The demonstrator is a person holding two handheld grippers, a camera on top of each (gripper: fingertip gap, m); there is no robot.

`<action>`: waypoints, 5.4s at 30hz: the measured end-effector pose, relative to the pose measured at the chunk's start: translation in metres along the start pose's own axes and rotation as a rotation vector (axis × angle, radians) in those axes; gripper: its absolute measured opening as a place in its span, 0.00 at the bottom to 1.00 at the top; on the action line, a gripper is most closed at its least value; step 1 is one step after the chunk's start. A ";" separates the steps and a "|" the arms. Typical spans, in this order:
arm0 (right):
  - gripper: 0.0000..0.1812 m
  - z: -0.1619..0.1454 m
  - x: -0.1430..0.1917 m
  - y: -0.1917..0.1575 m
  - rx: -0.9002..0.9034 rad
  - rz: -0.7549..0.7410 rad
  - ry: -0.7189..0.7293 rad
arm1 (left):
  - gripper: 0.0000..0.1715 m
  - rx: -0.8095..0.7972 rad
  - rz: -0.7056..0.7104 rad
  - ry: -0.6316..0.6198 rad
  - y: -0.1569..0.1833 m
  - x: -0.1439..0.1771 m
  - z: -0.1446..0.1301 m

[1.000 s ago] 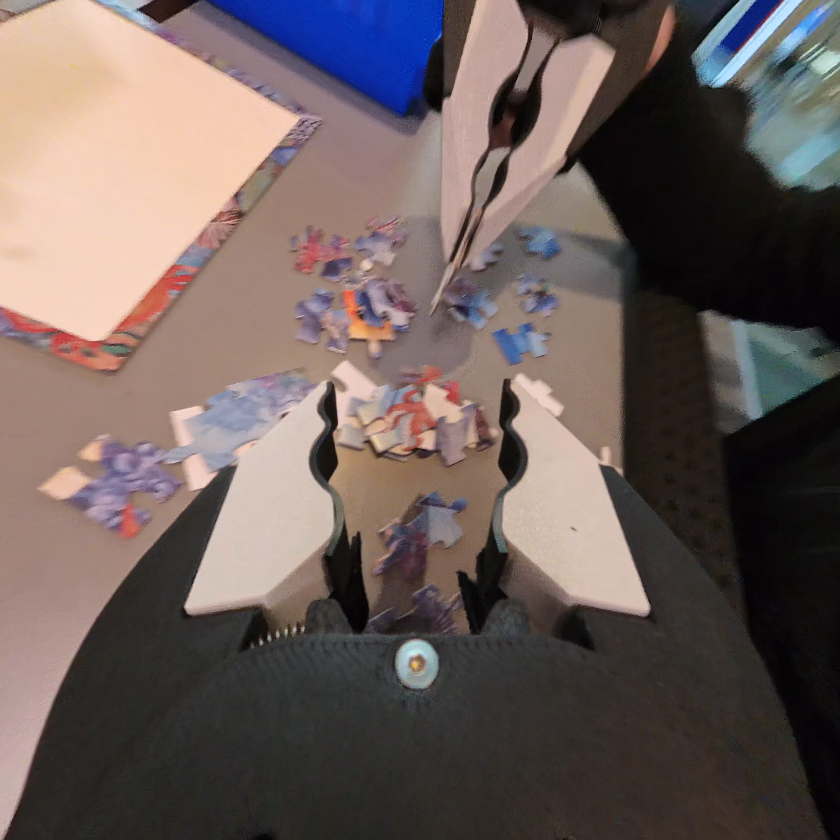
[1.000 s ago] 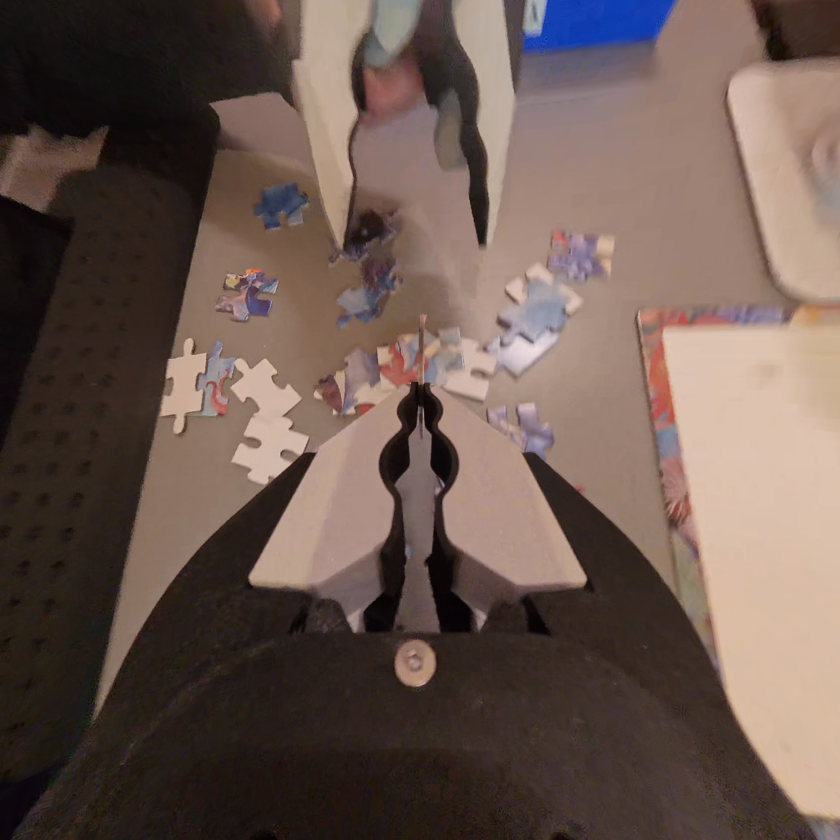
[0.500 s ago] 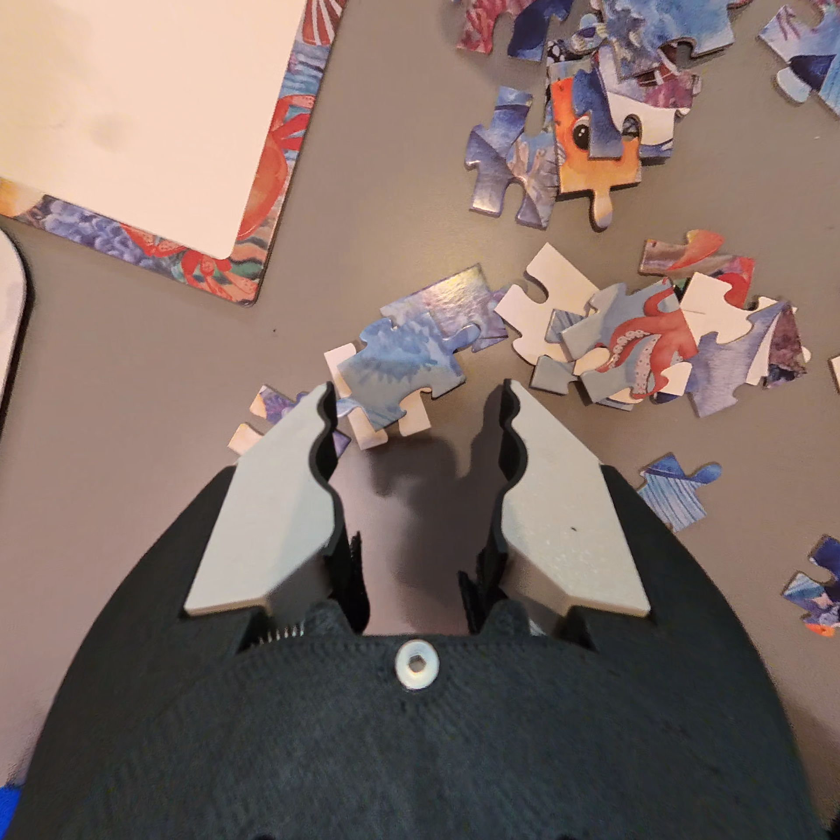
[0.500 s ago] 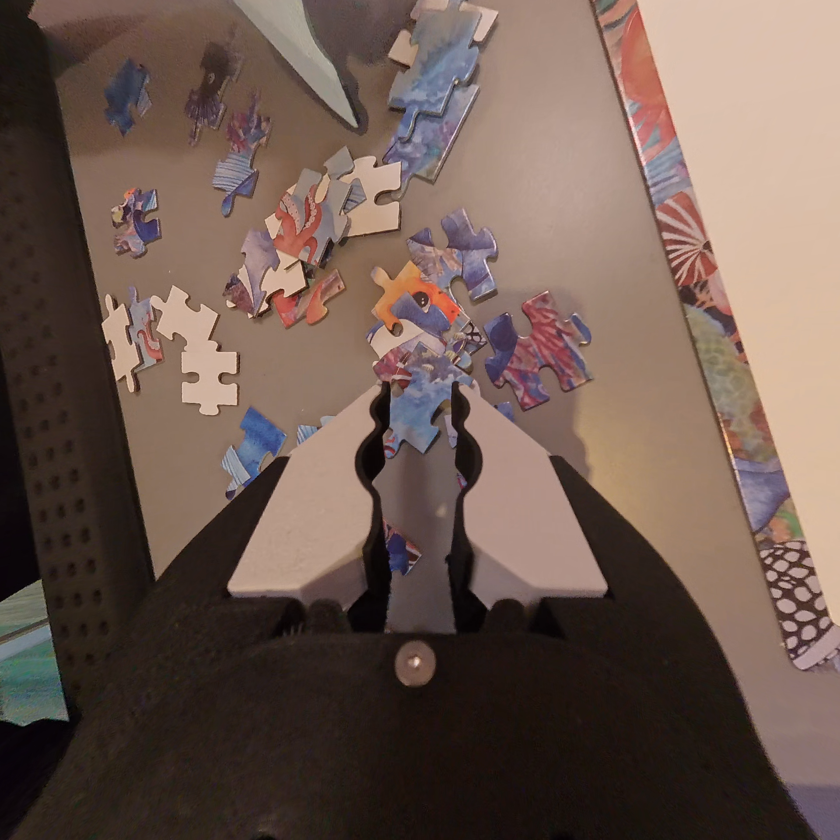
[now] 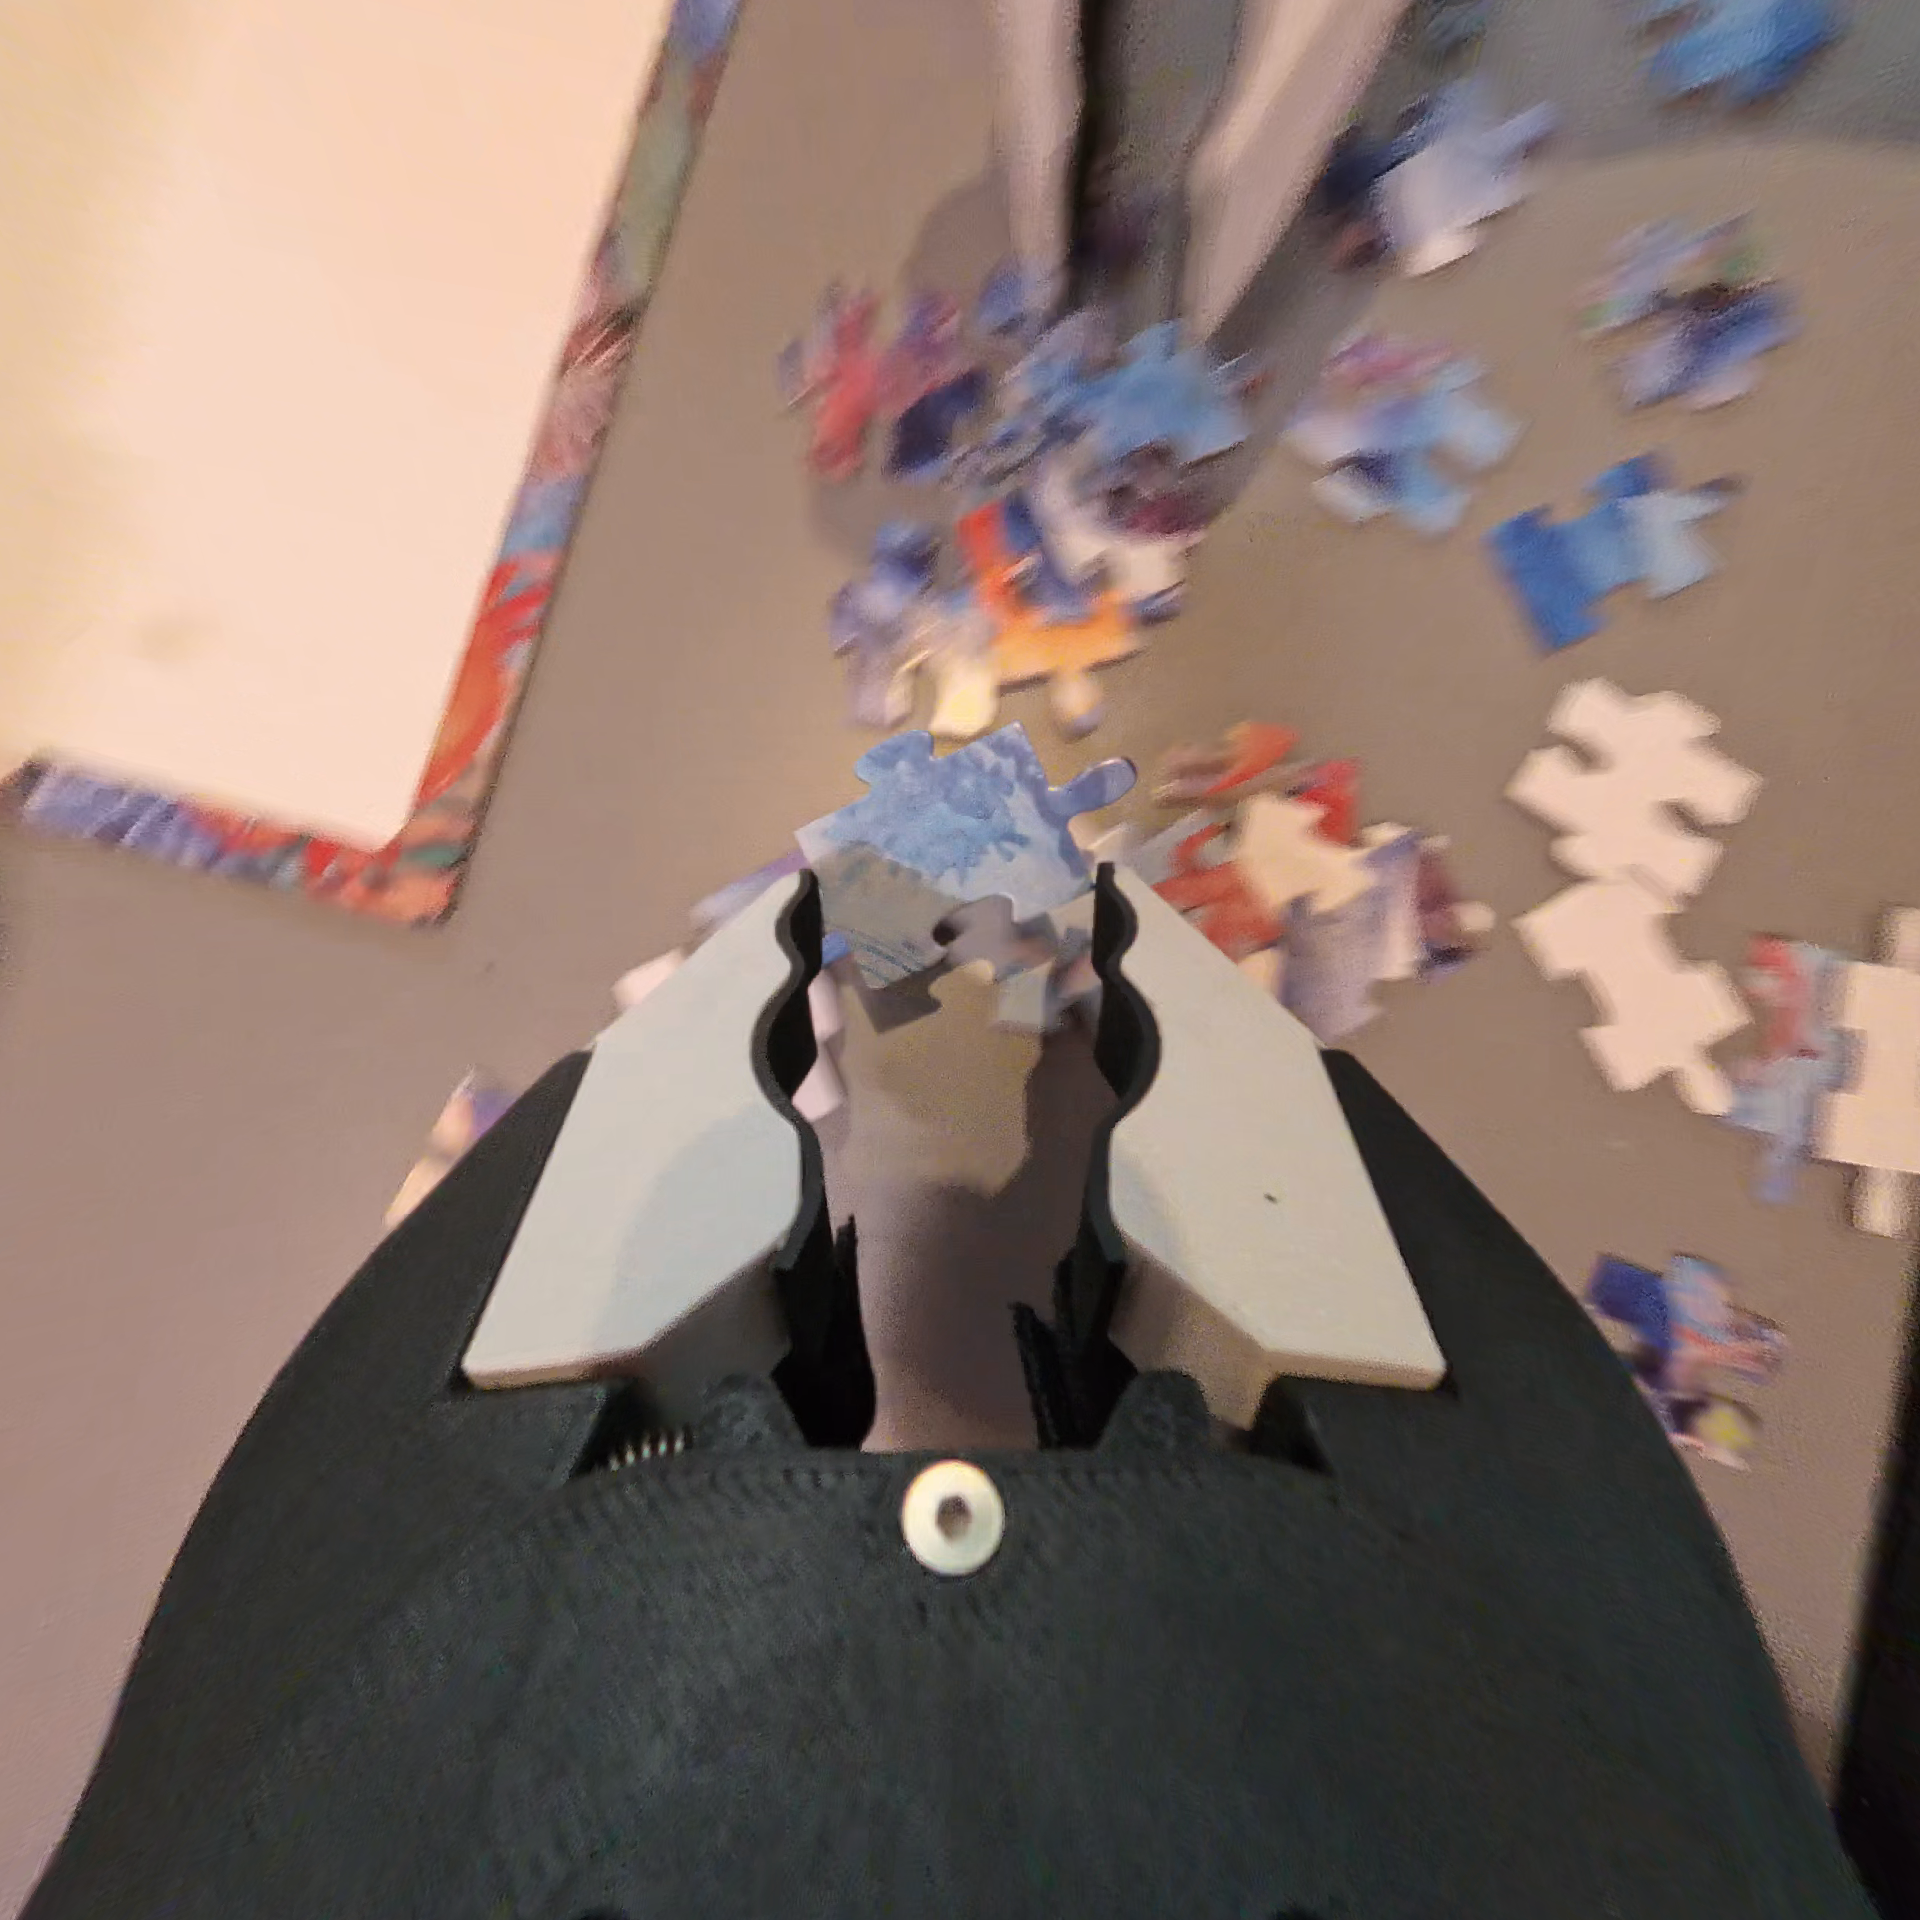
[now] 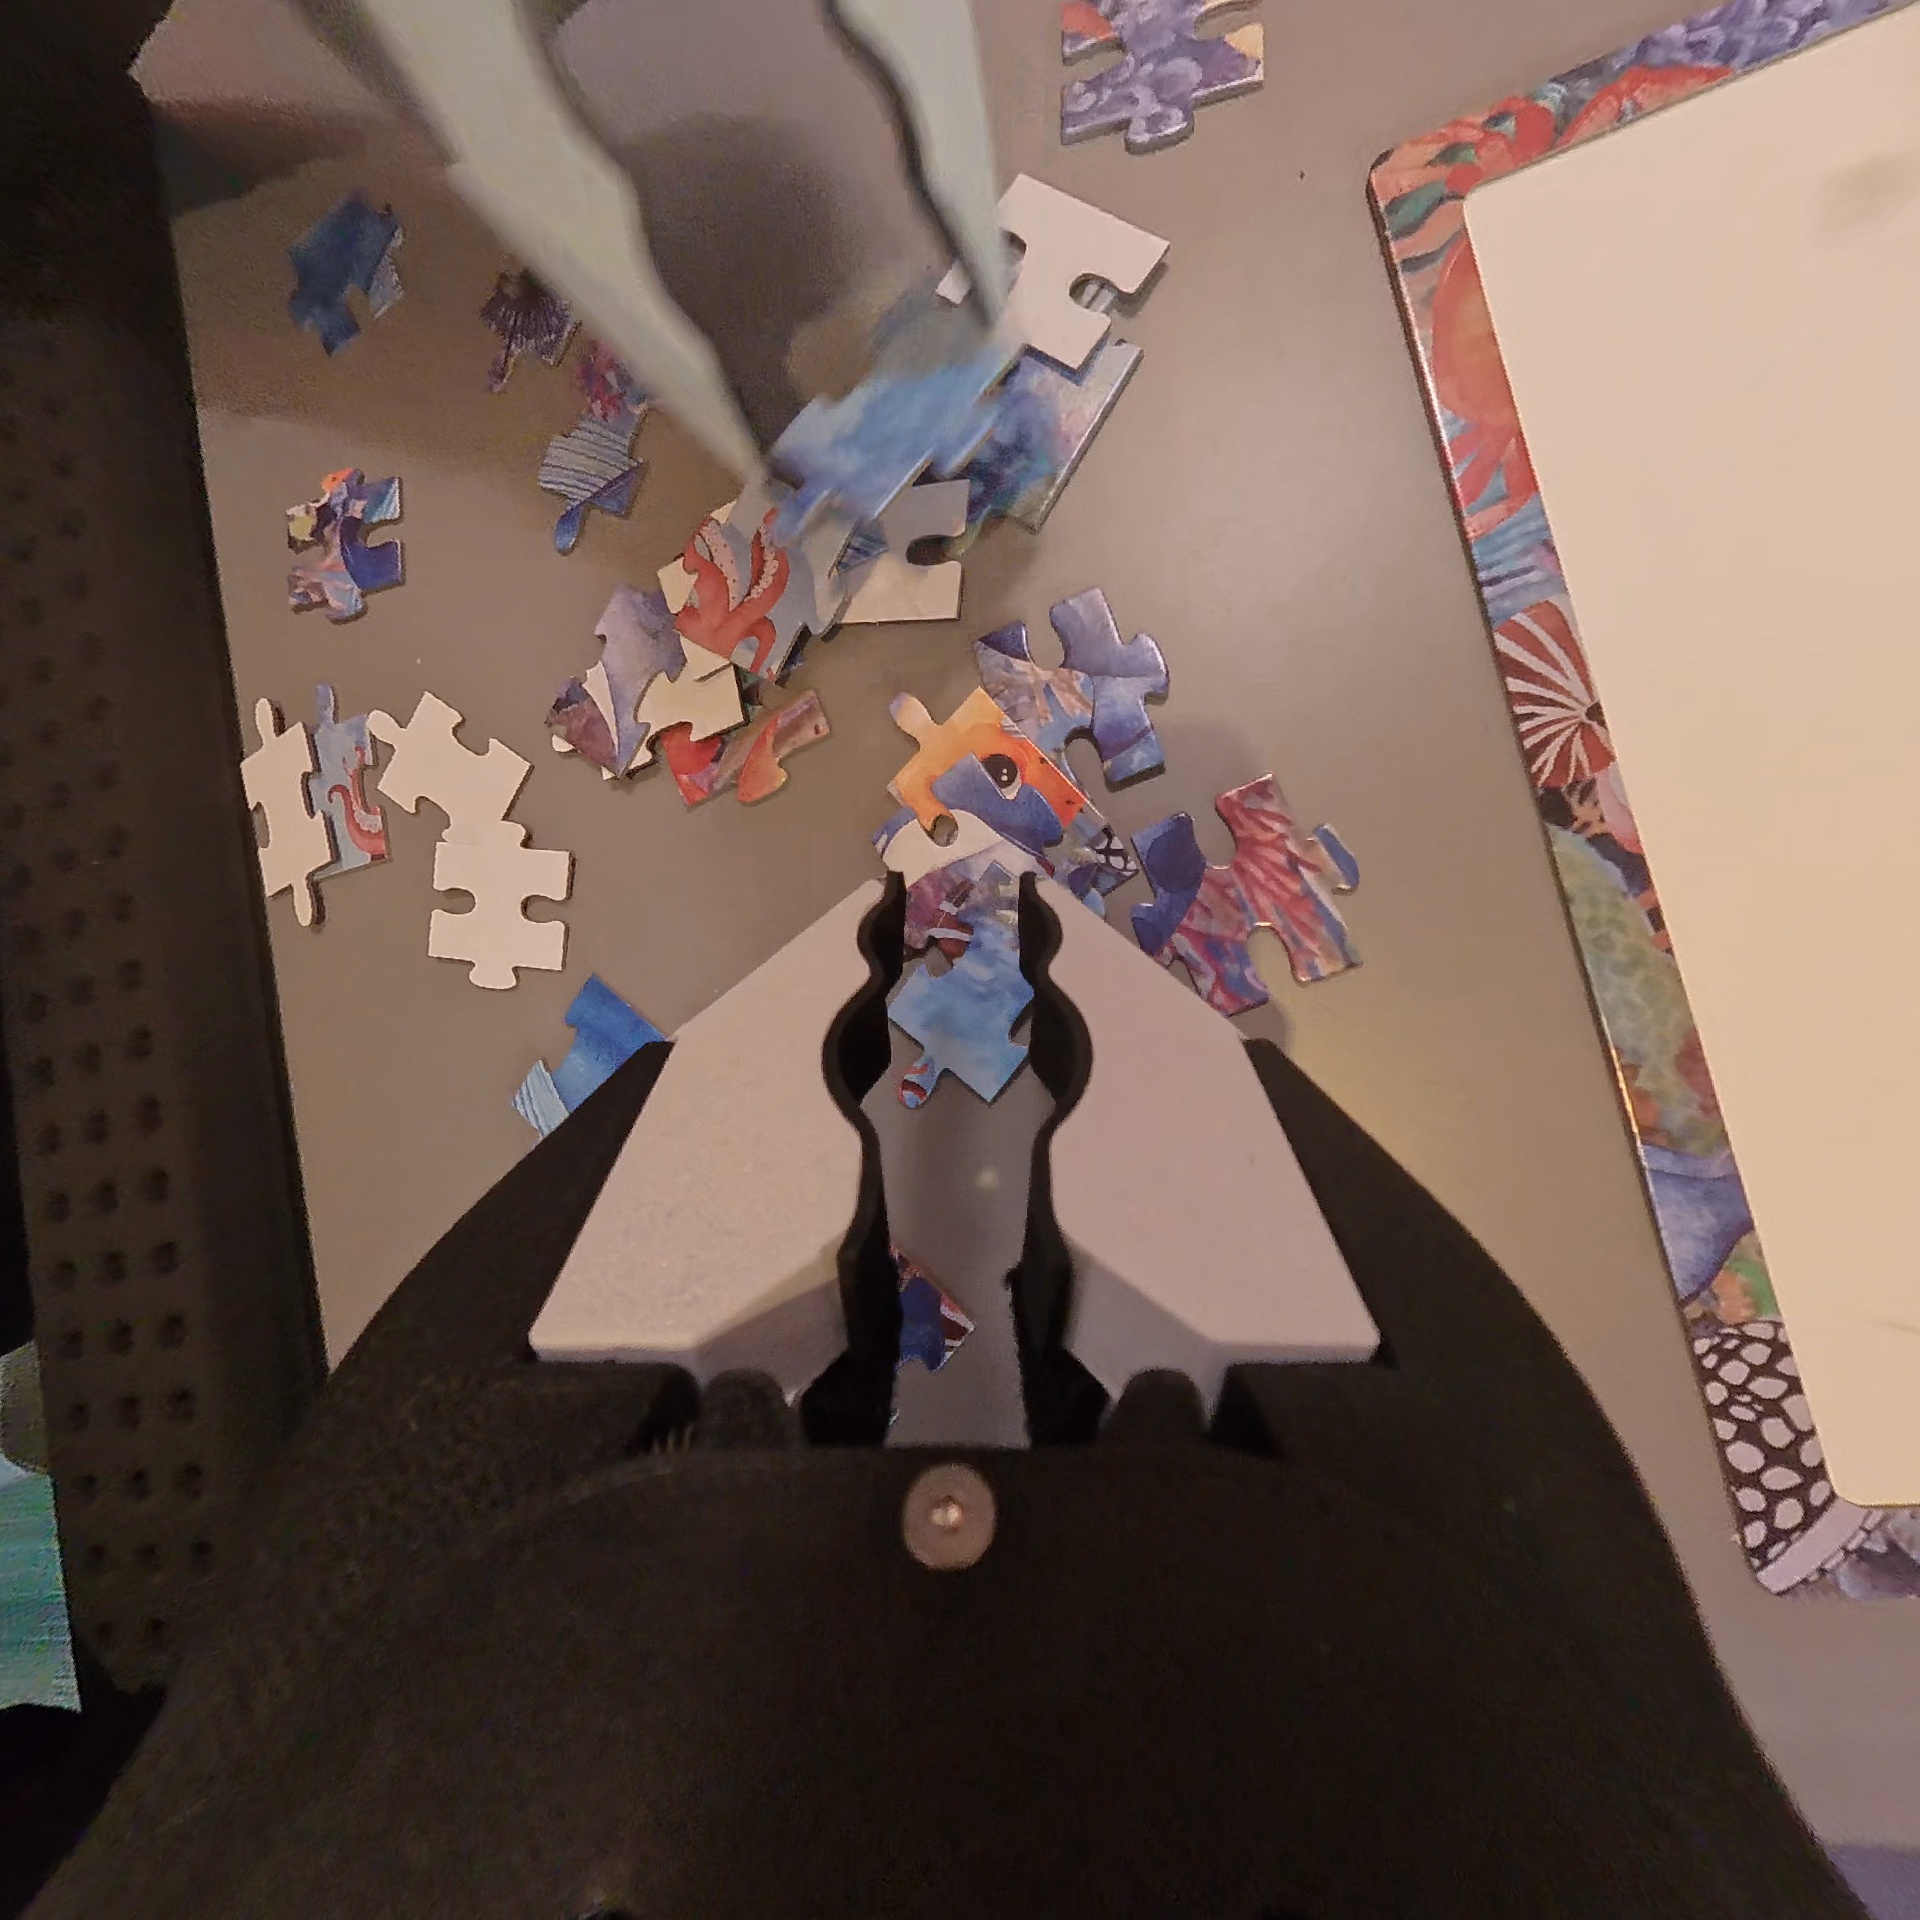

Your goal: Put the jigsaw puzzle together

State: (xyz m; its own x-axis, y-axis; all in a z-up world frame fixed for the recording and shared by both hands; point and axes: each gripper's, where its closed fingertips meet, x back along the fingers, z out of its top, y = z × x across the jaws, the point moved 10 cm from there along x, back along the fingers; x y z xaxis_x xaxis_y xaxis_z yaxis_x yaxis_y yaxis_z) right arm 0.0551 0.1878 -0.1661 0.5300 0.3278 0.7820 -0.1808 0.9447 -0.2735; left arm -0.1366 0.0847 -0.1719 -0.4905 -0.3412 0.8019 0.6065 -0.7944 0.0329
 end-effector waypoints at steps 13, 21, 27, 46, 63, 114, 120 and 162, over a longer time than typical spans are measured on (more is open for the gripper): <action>0.10 0.001 0.006 0.001 0.007 -0.025 0.032 | 0.36 0.073 0.161 -0.182 -0.030 -0.002 -0.030; 0.10 0.003 0.005 0.000 0.026 -0.038 0.042 | 0.20 0.103 0.132 -0.135 -0.032 -0.009 -0.032; 0.15 0.020 0.012 -0.016 0.199 -0.080 0.178 | 0.20 0.205 -0.005 0.031 -0.031 0.003 -0.025; 0.00 0.050 0.028 -0.069 0.334 0.044 0.380 | 0.36 0.347 -0.568 0.625 -0.009 0.049 0.021; 0.00 -0.077 0.093 -0.110 -0.115 -0.001 0.276 | 0.30 -0.001 -0.131 0.302 0.053 0.012 0.033; 0.08 -0.126 0.015 -0.173 0.235 -0.228 0.132 | 0.37 -0.351 -0.084 -0.027 0.154 -0.044 0.001; 0.08 -0.127 0.009 -0.171 0.242 -0.201 0.164 | 0.27 -0.280 -0.156 0.016 0.147 -0.051 0.002; 0.19 -0.062 0.049 -0.046 -0.009 -0.217 0.107 | 0.36 -0.174 -0.035 -0.027 0.056 -0.043 0.003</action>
State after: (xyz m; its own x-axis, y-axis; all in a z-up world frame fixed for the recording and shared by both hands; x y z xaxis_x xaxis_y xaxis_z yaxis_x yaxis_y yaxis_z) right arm 0.1406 0.1606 -0.1493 0.6407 0.1143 0.7593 -0.0455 0.9928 -0.1111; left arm -0.0793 0.0563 -0.2028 -0.4911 -0.2995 0.8180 0.4707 -0.8814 -0.0401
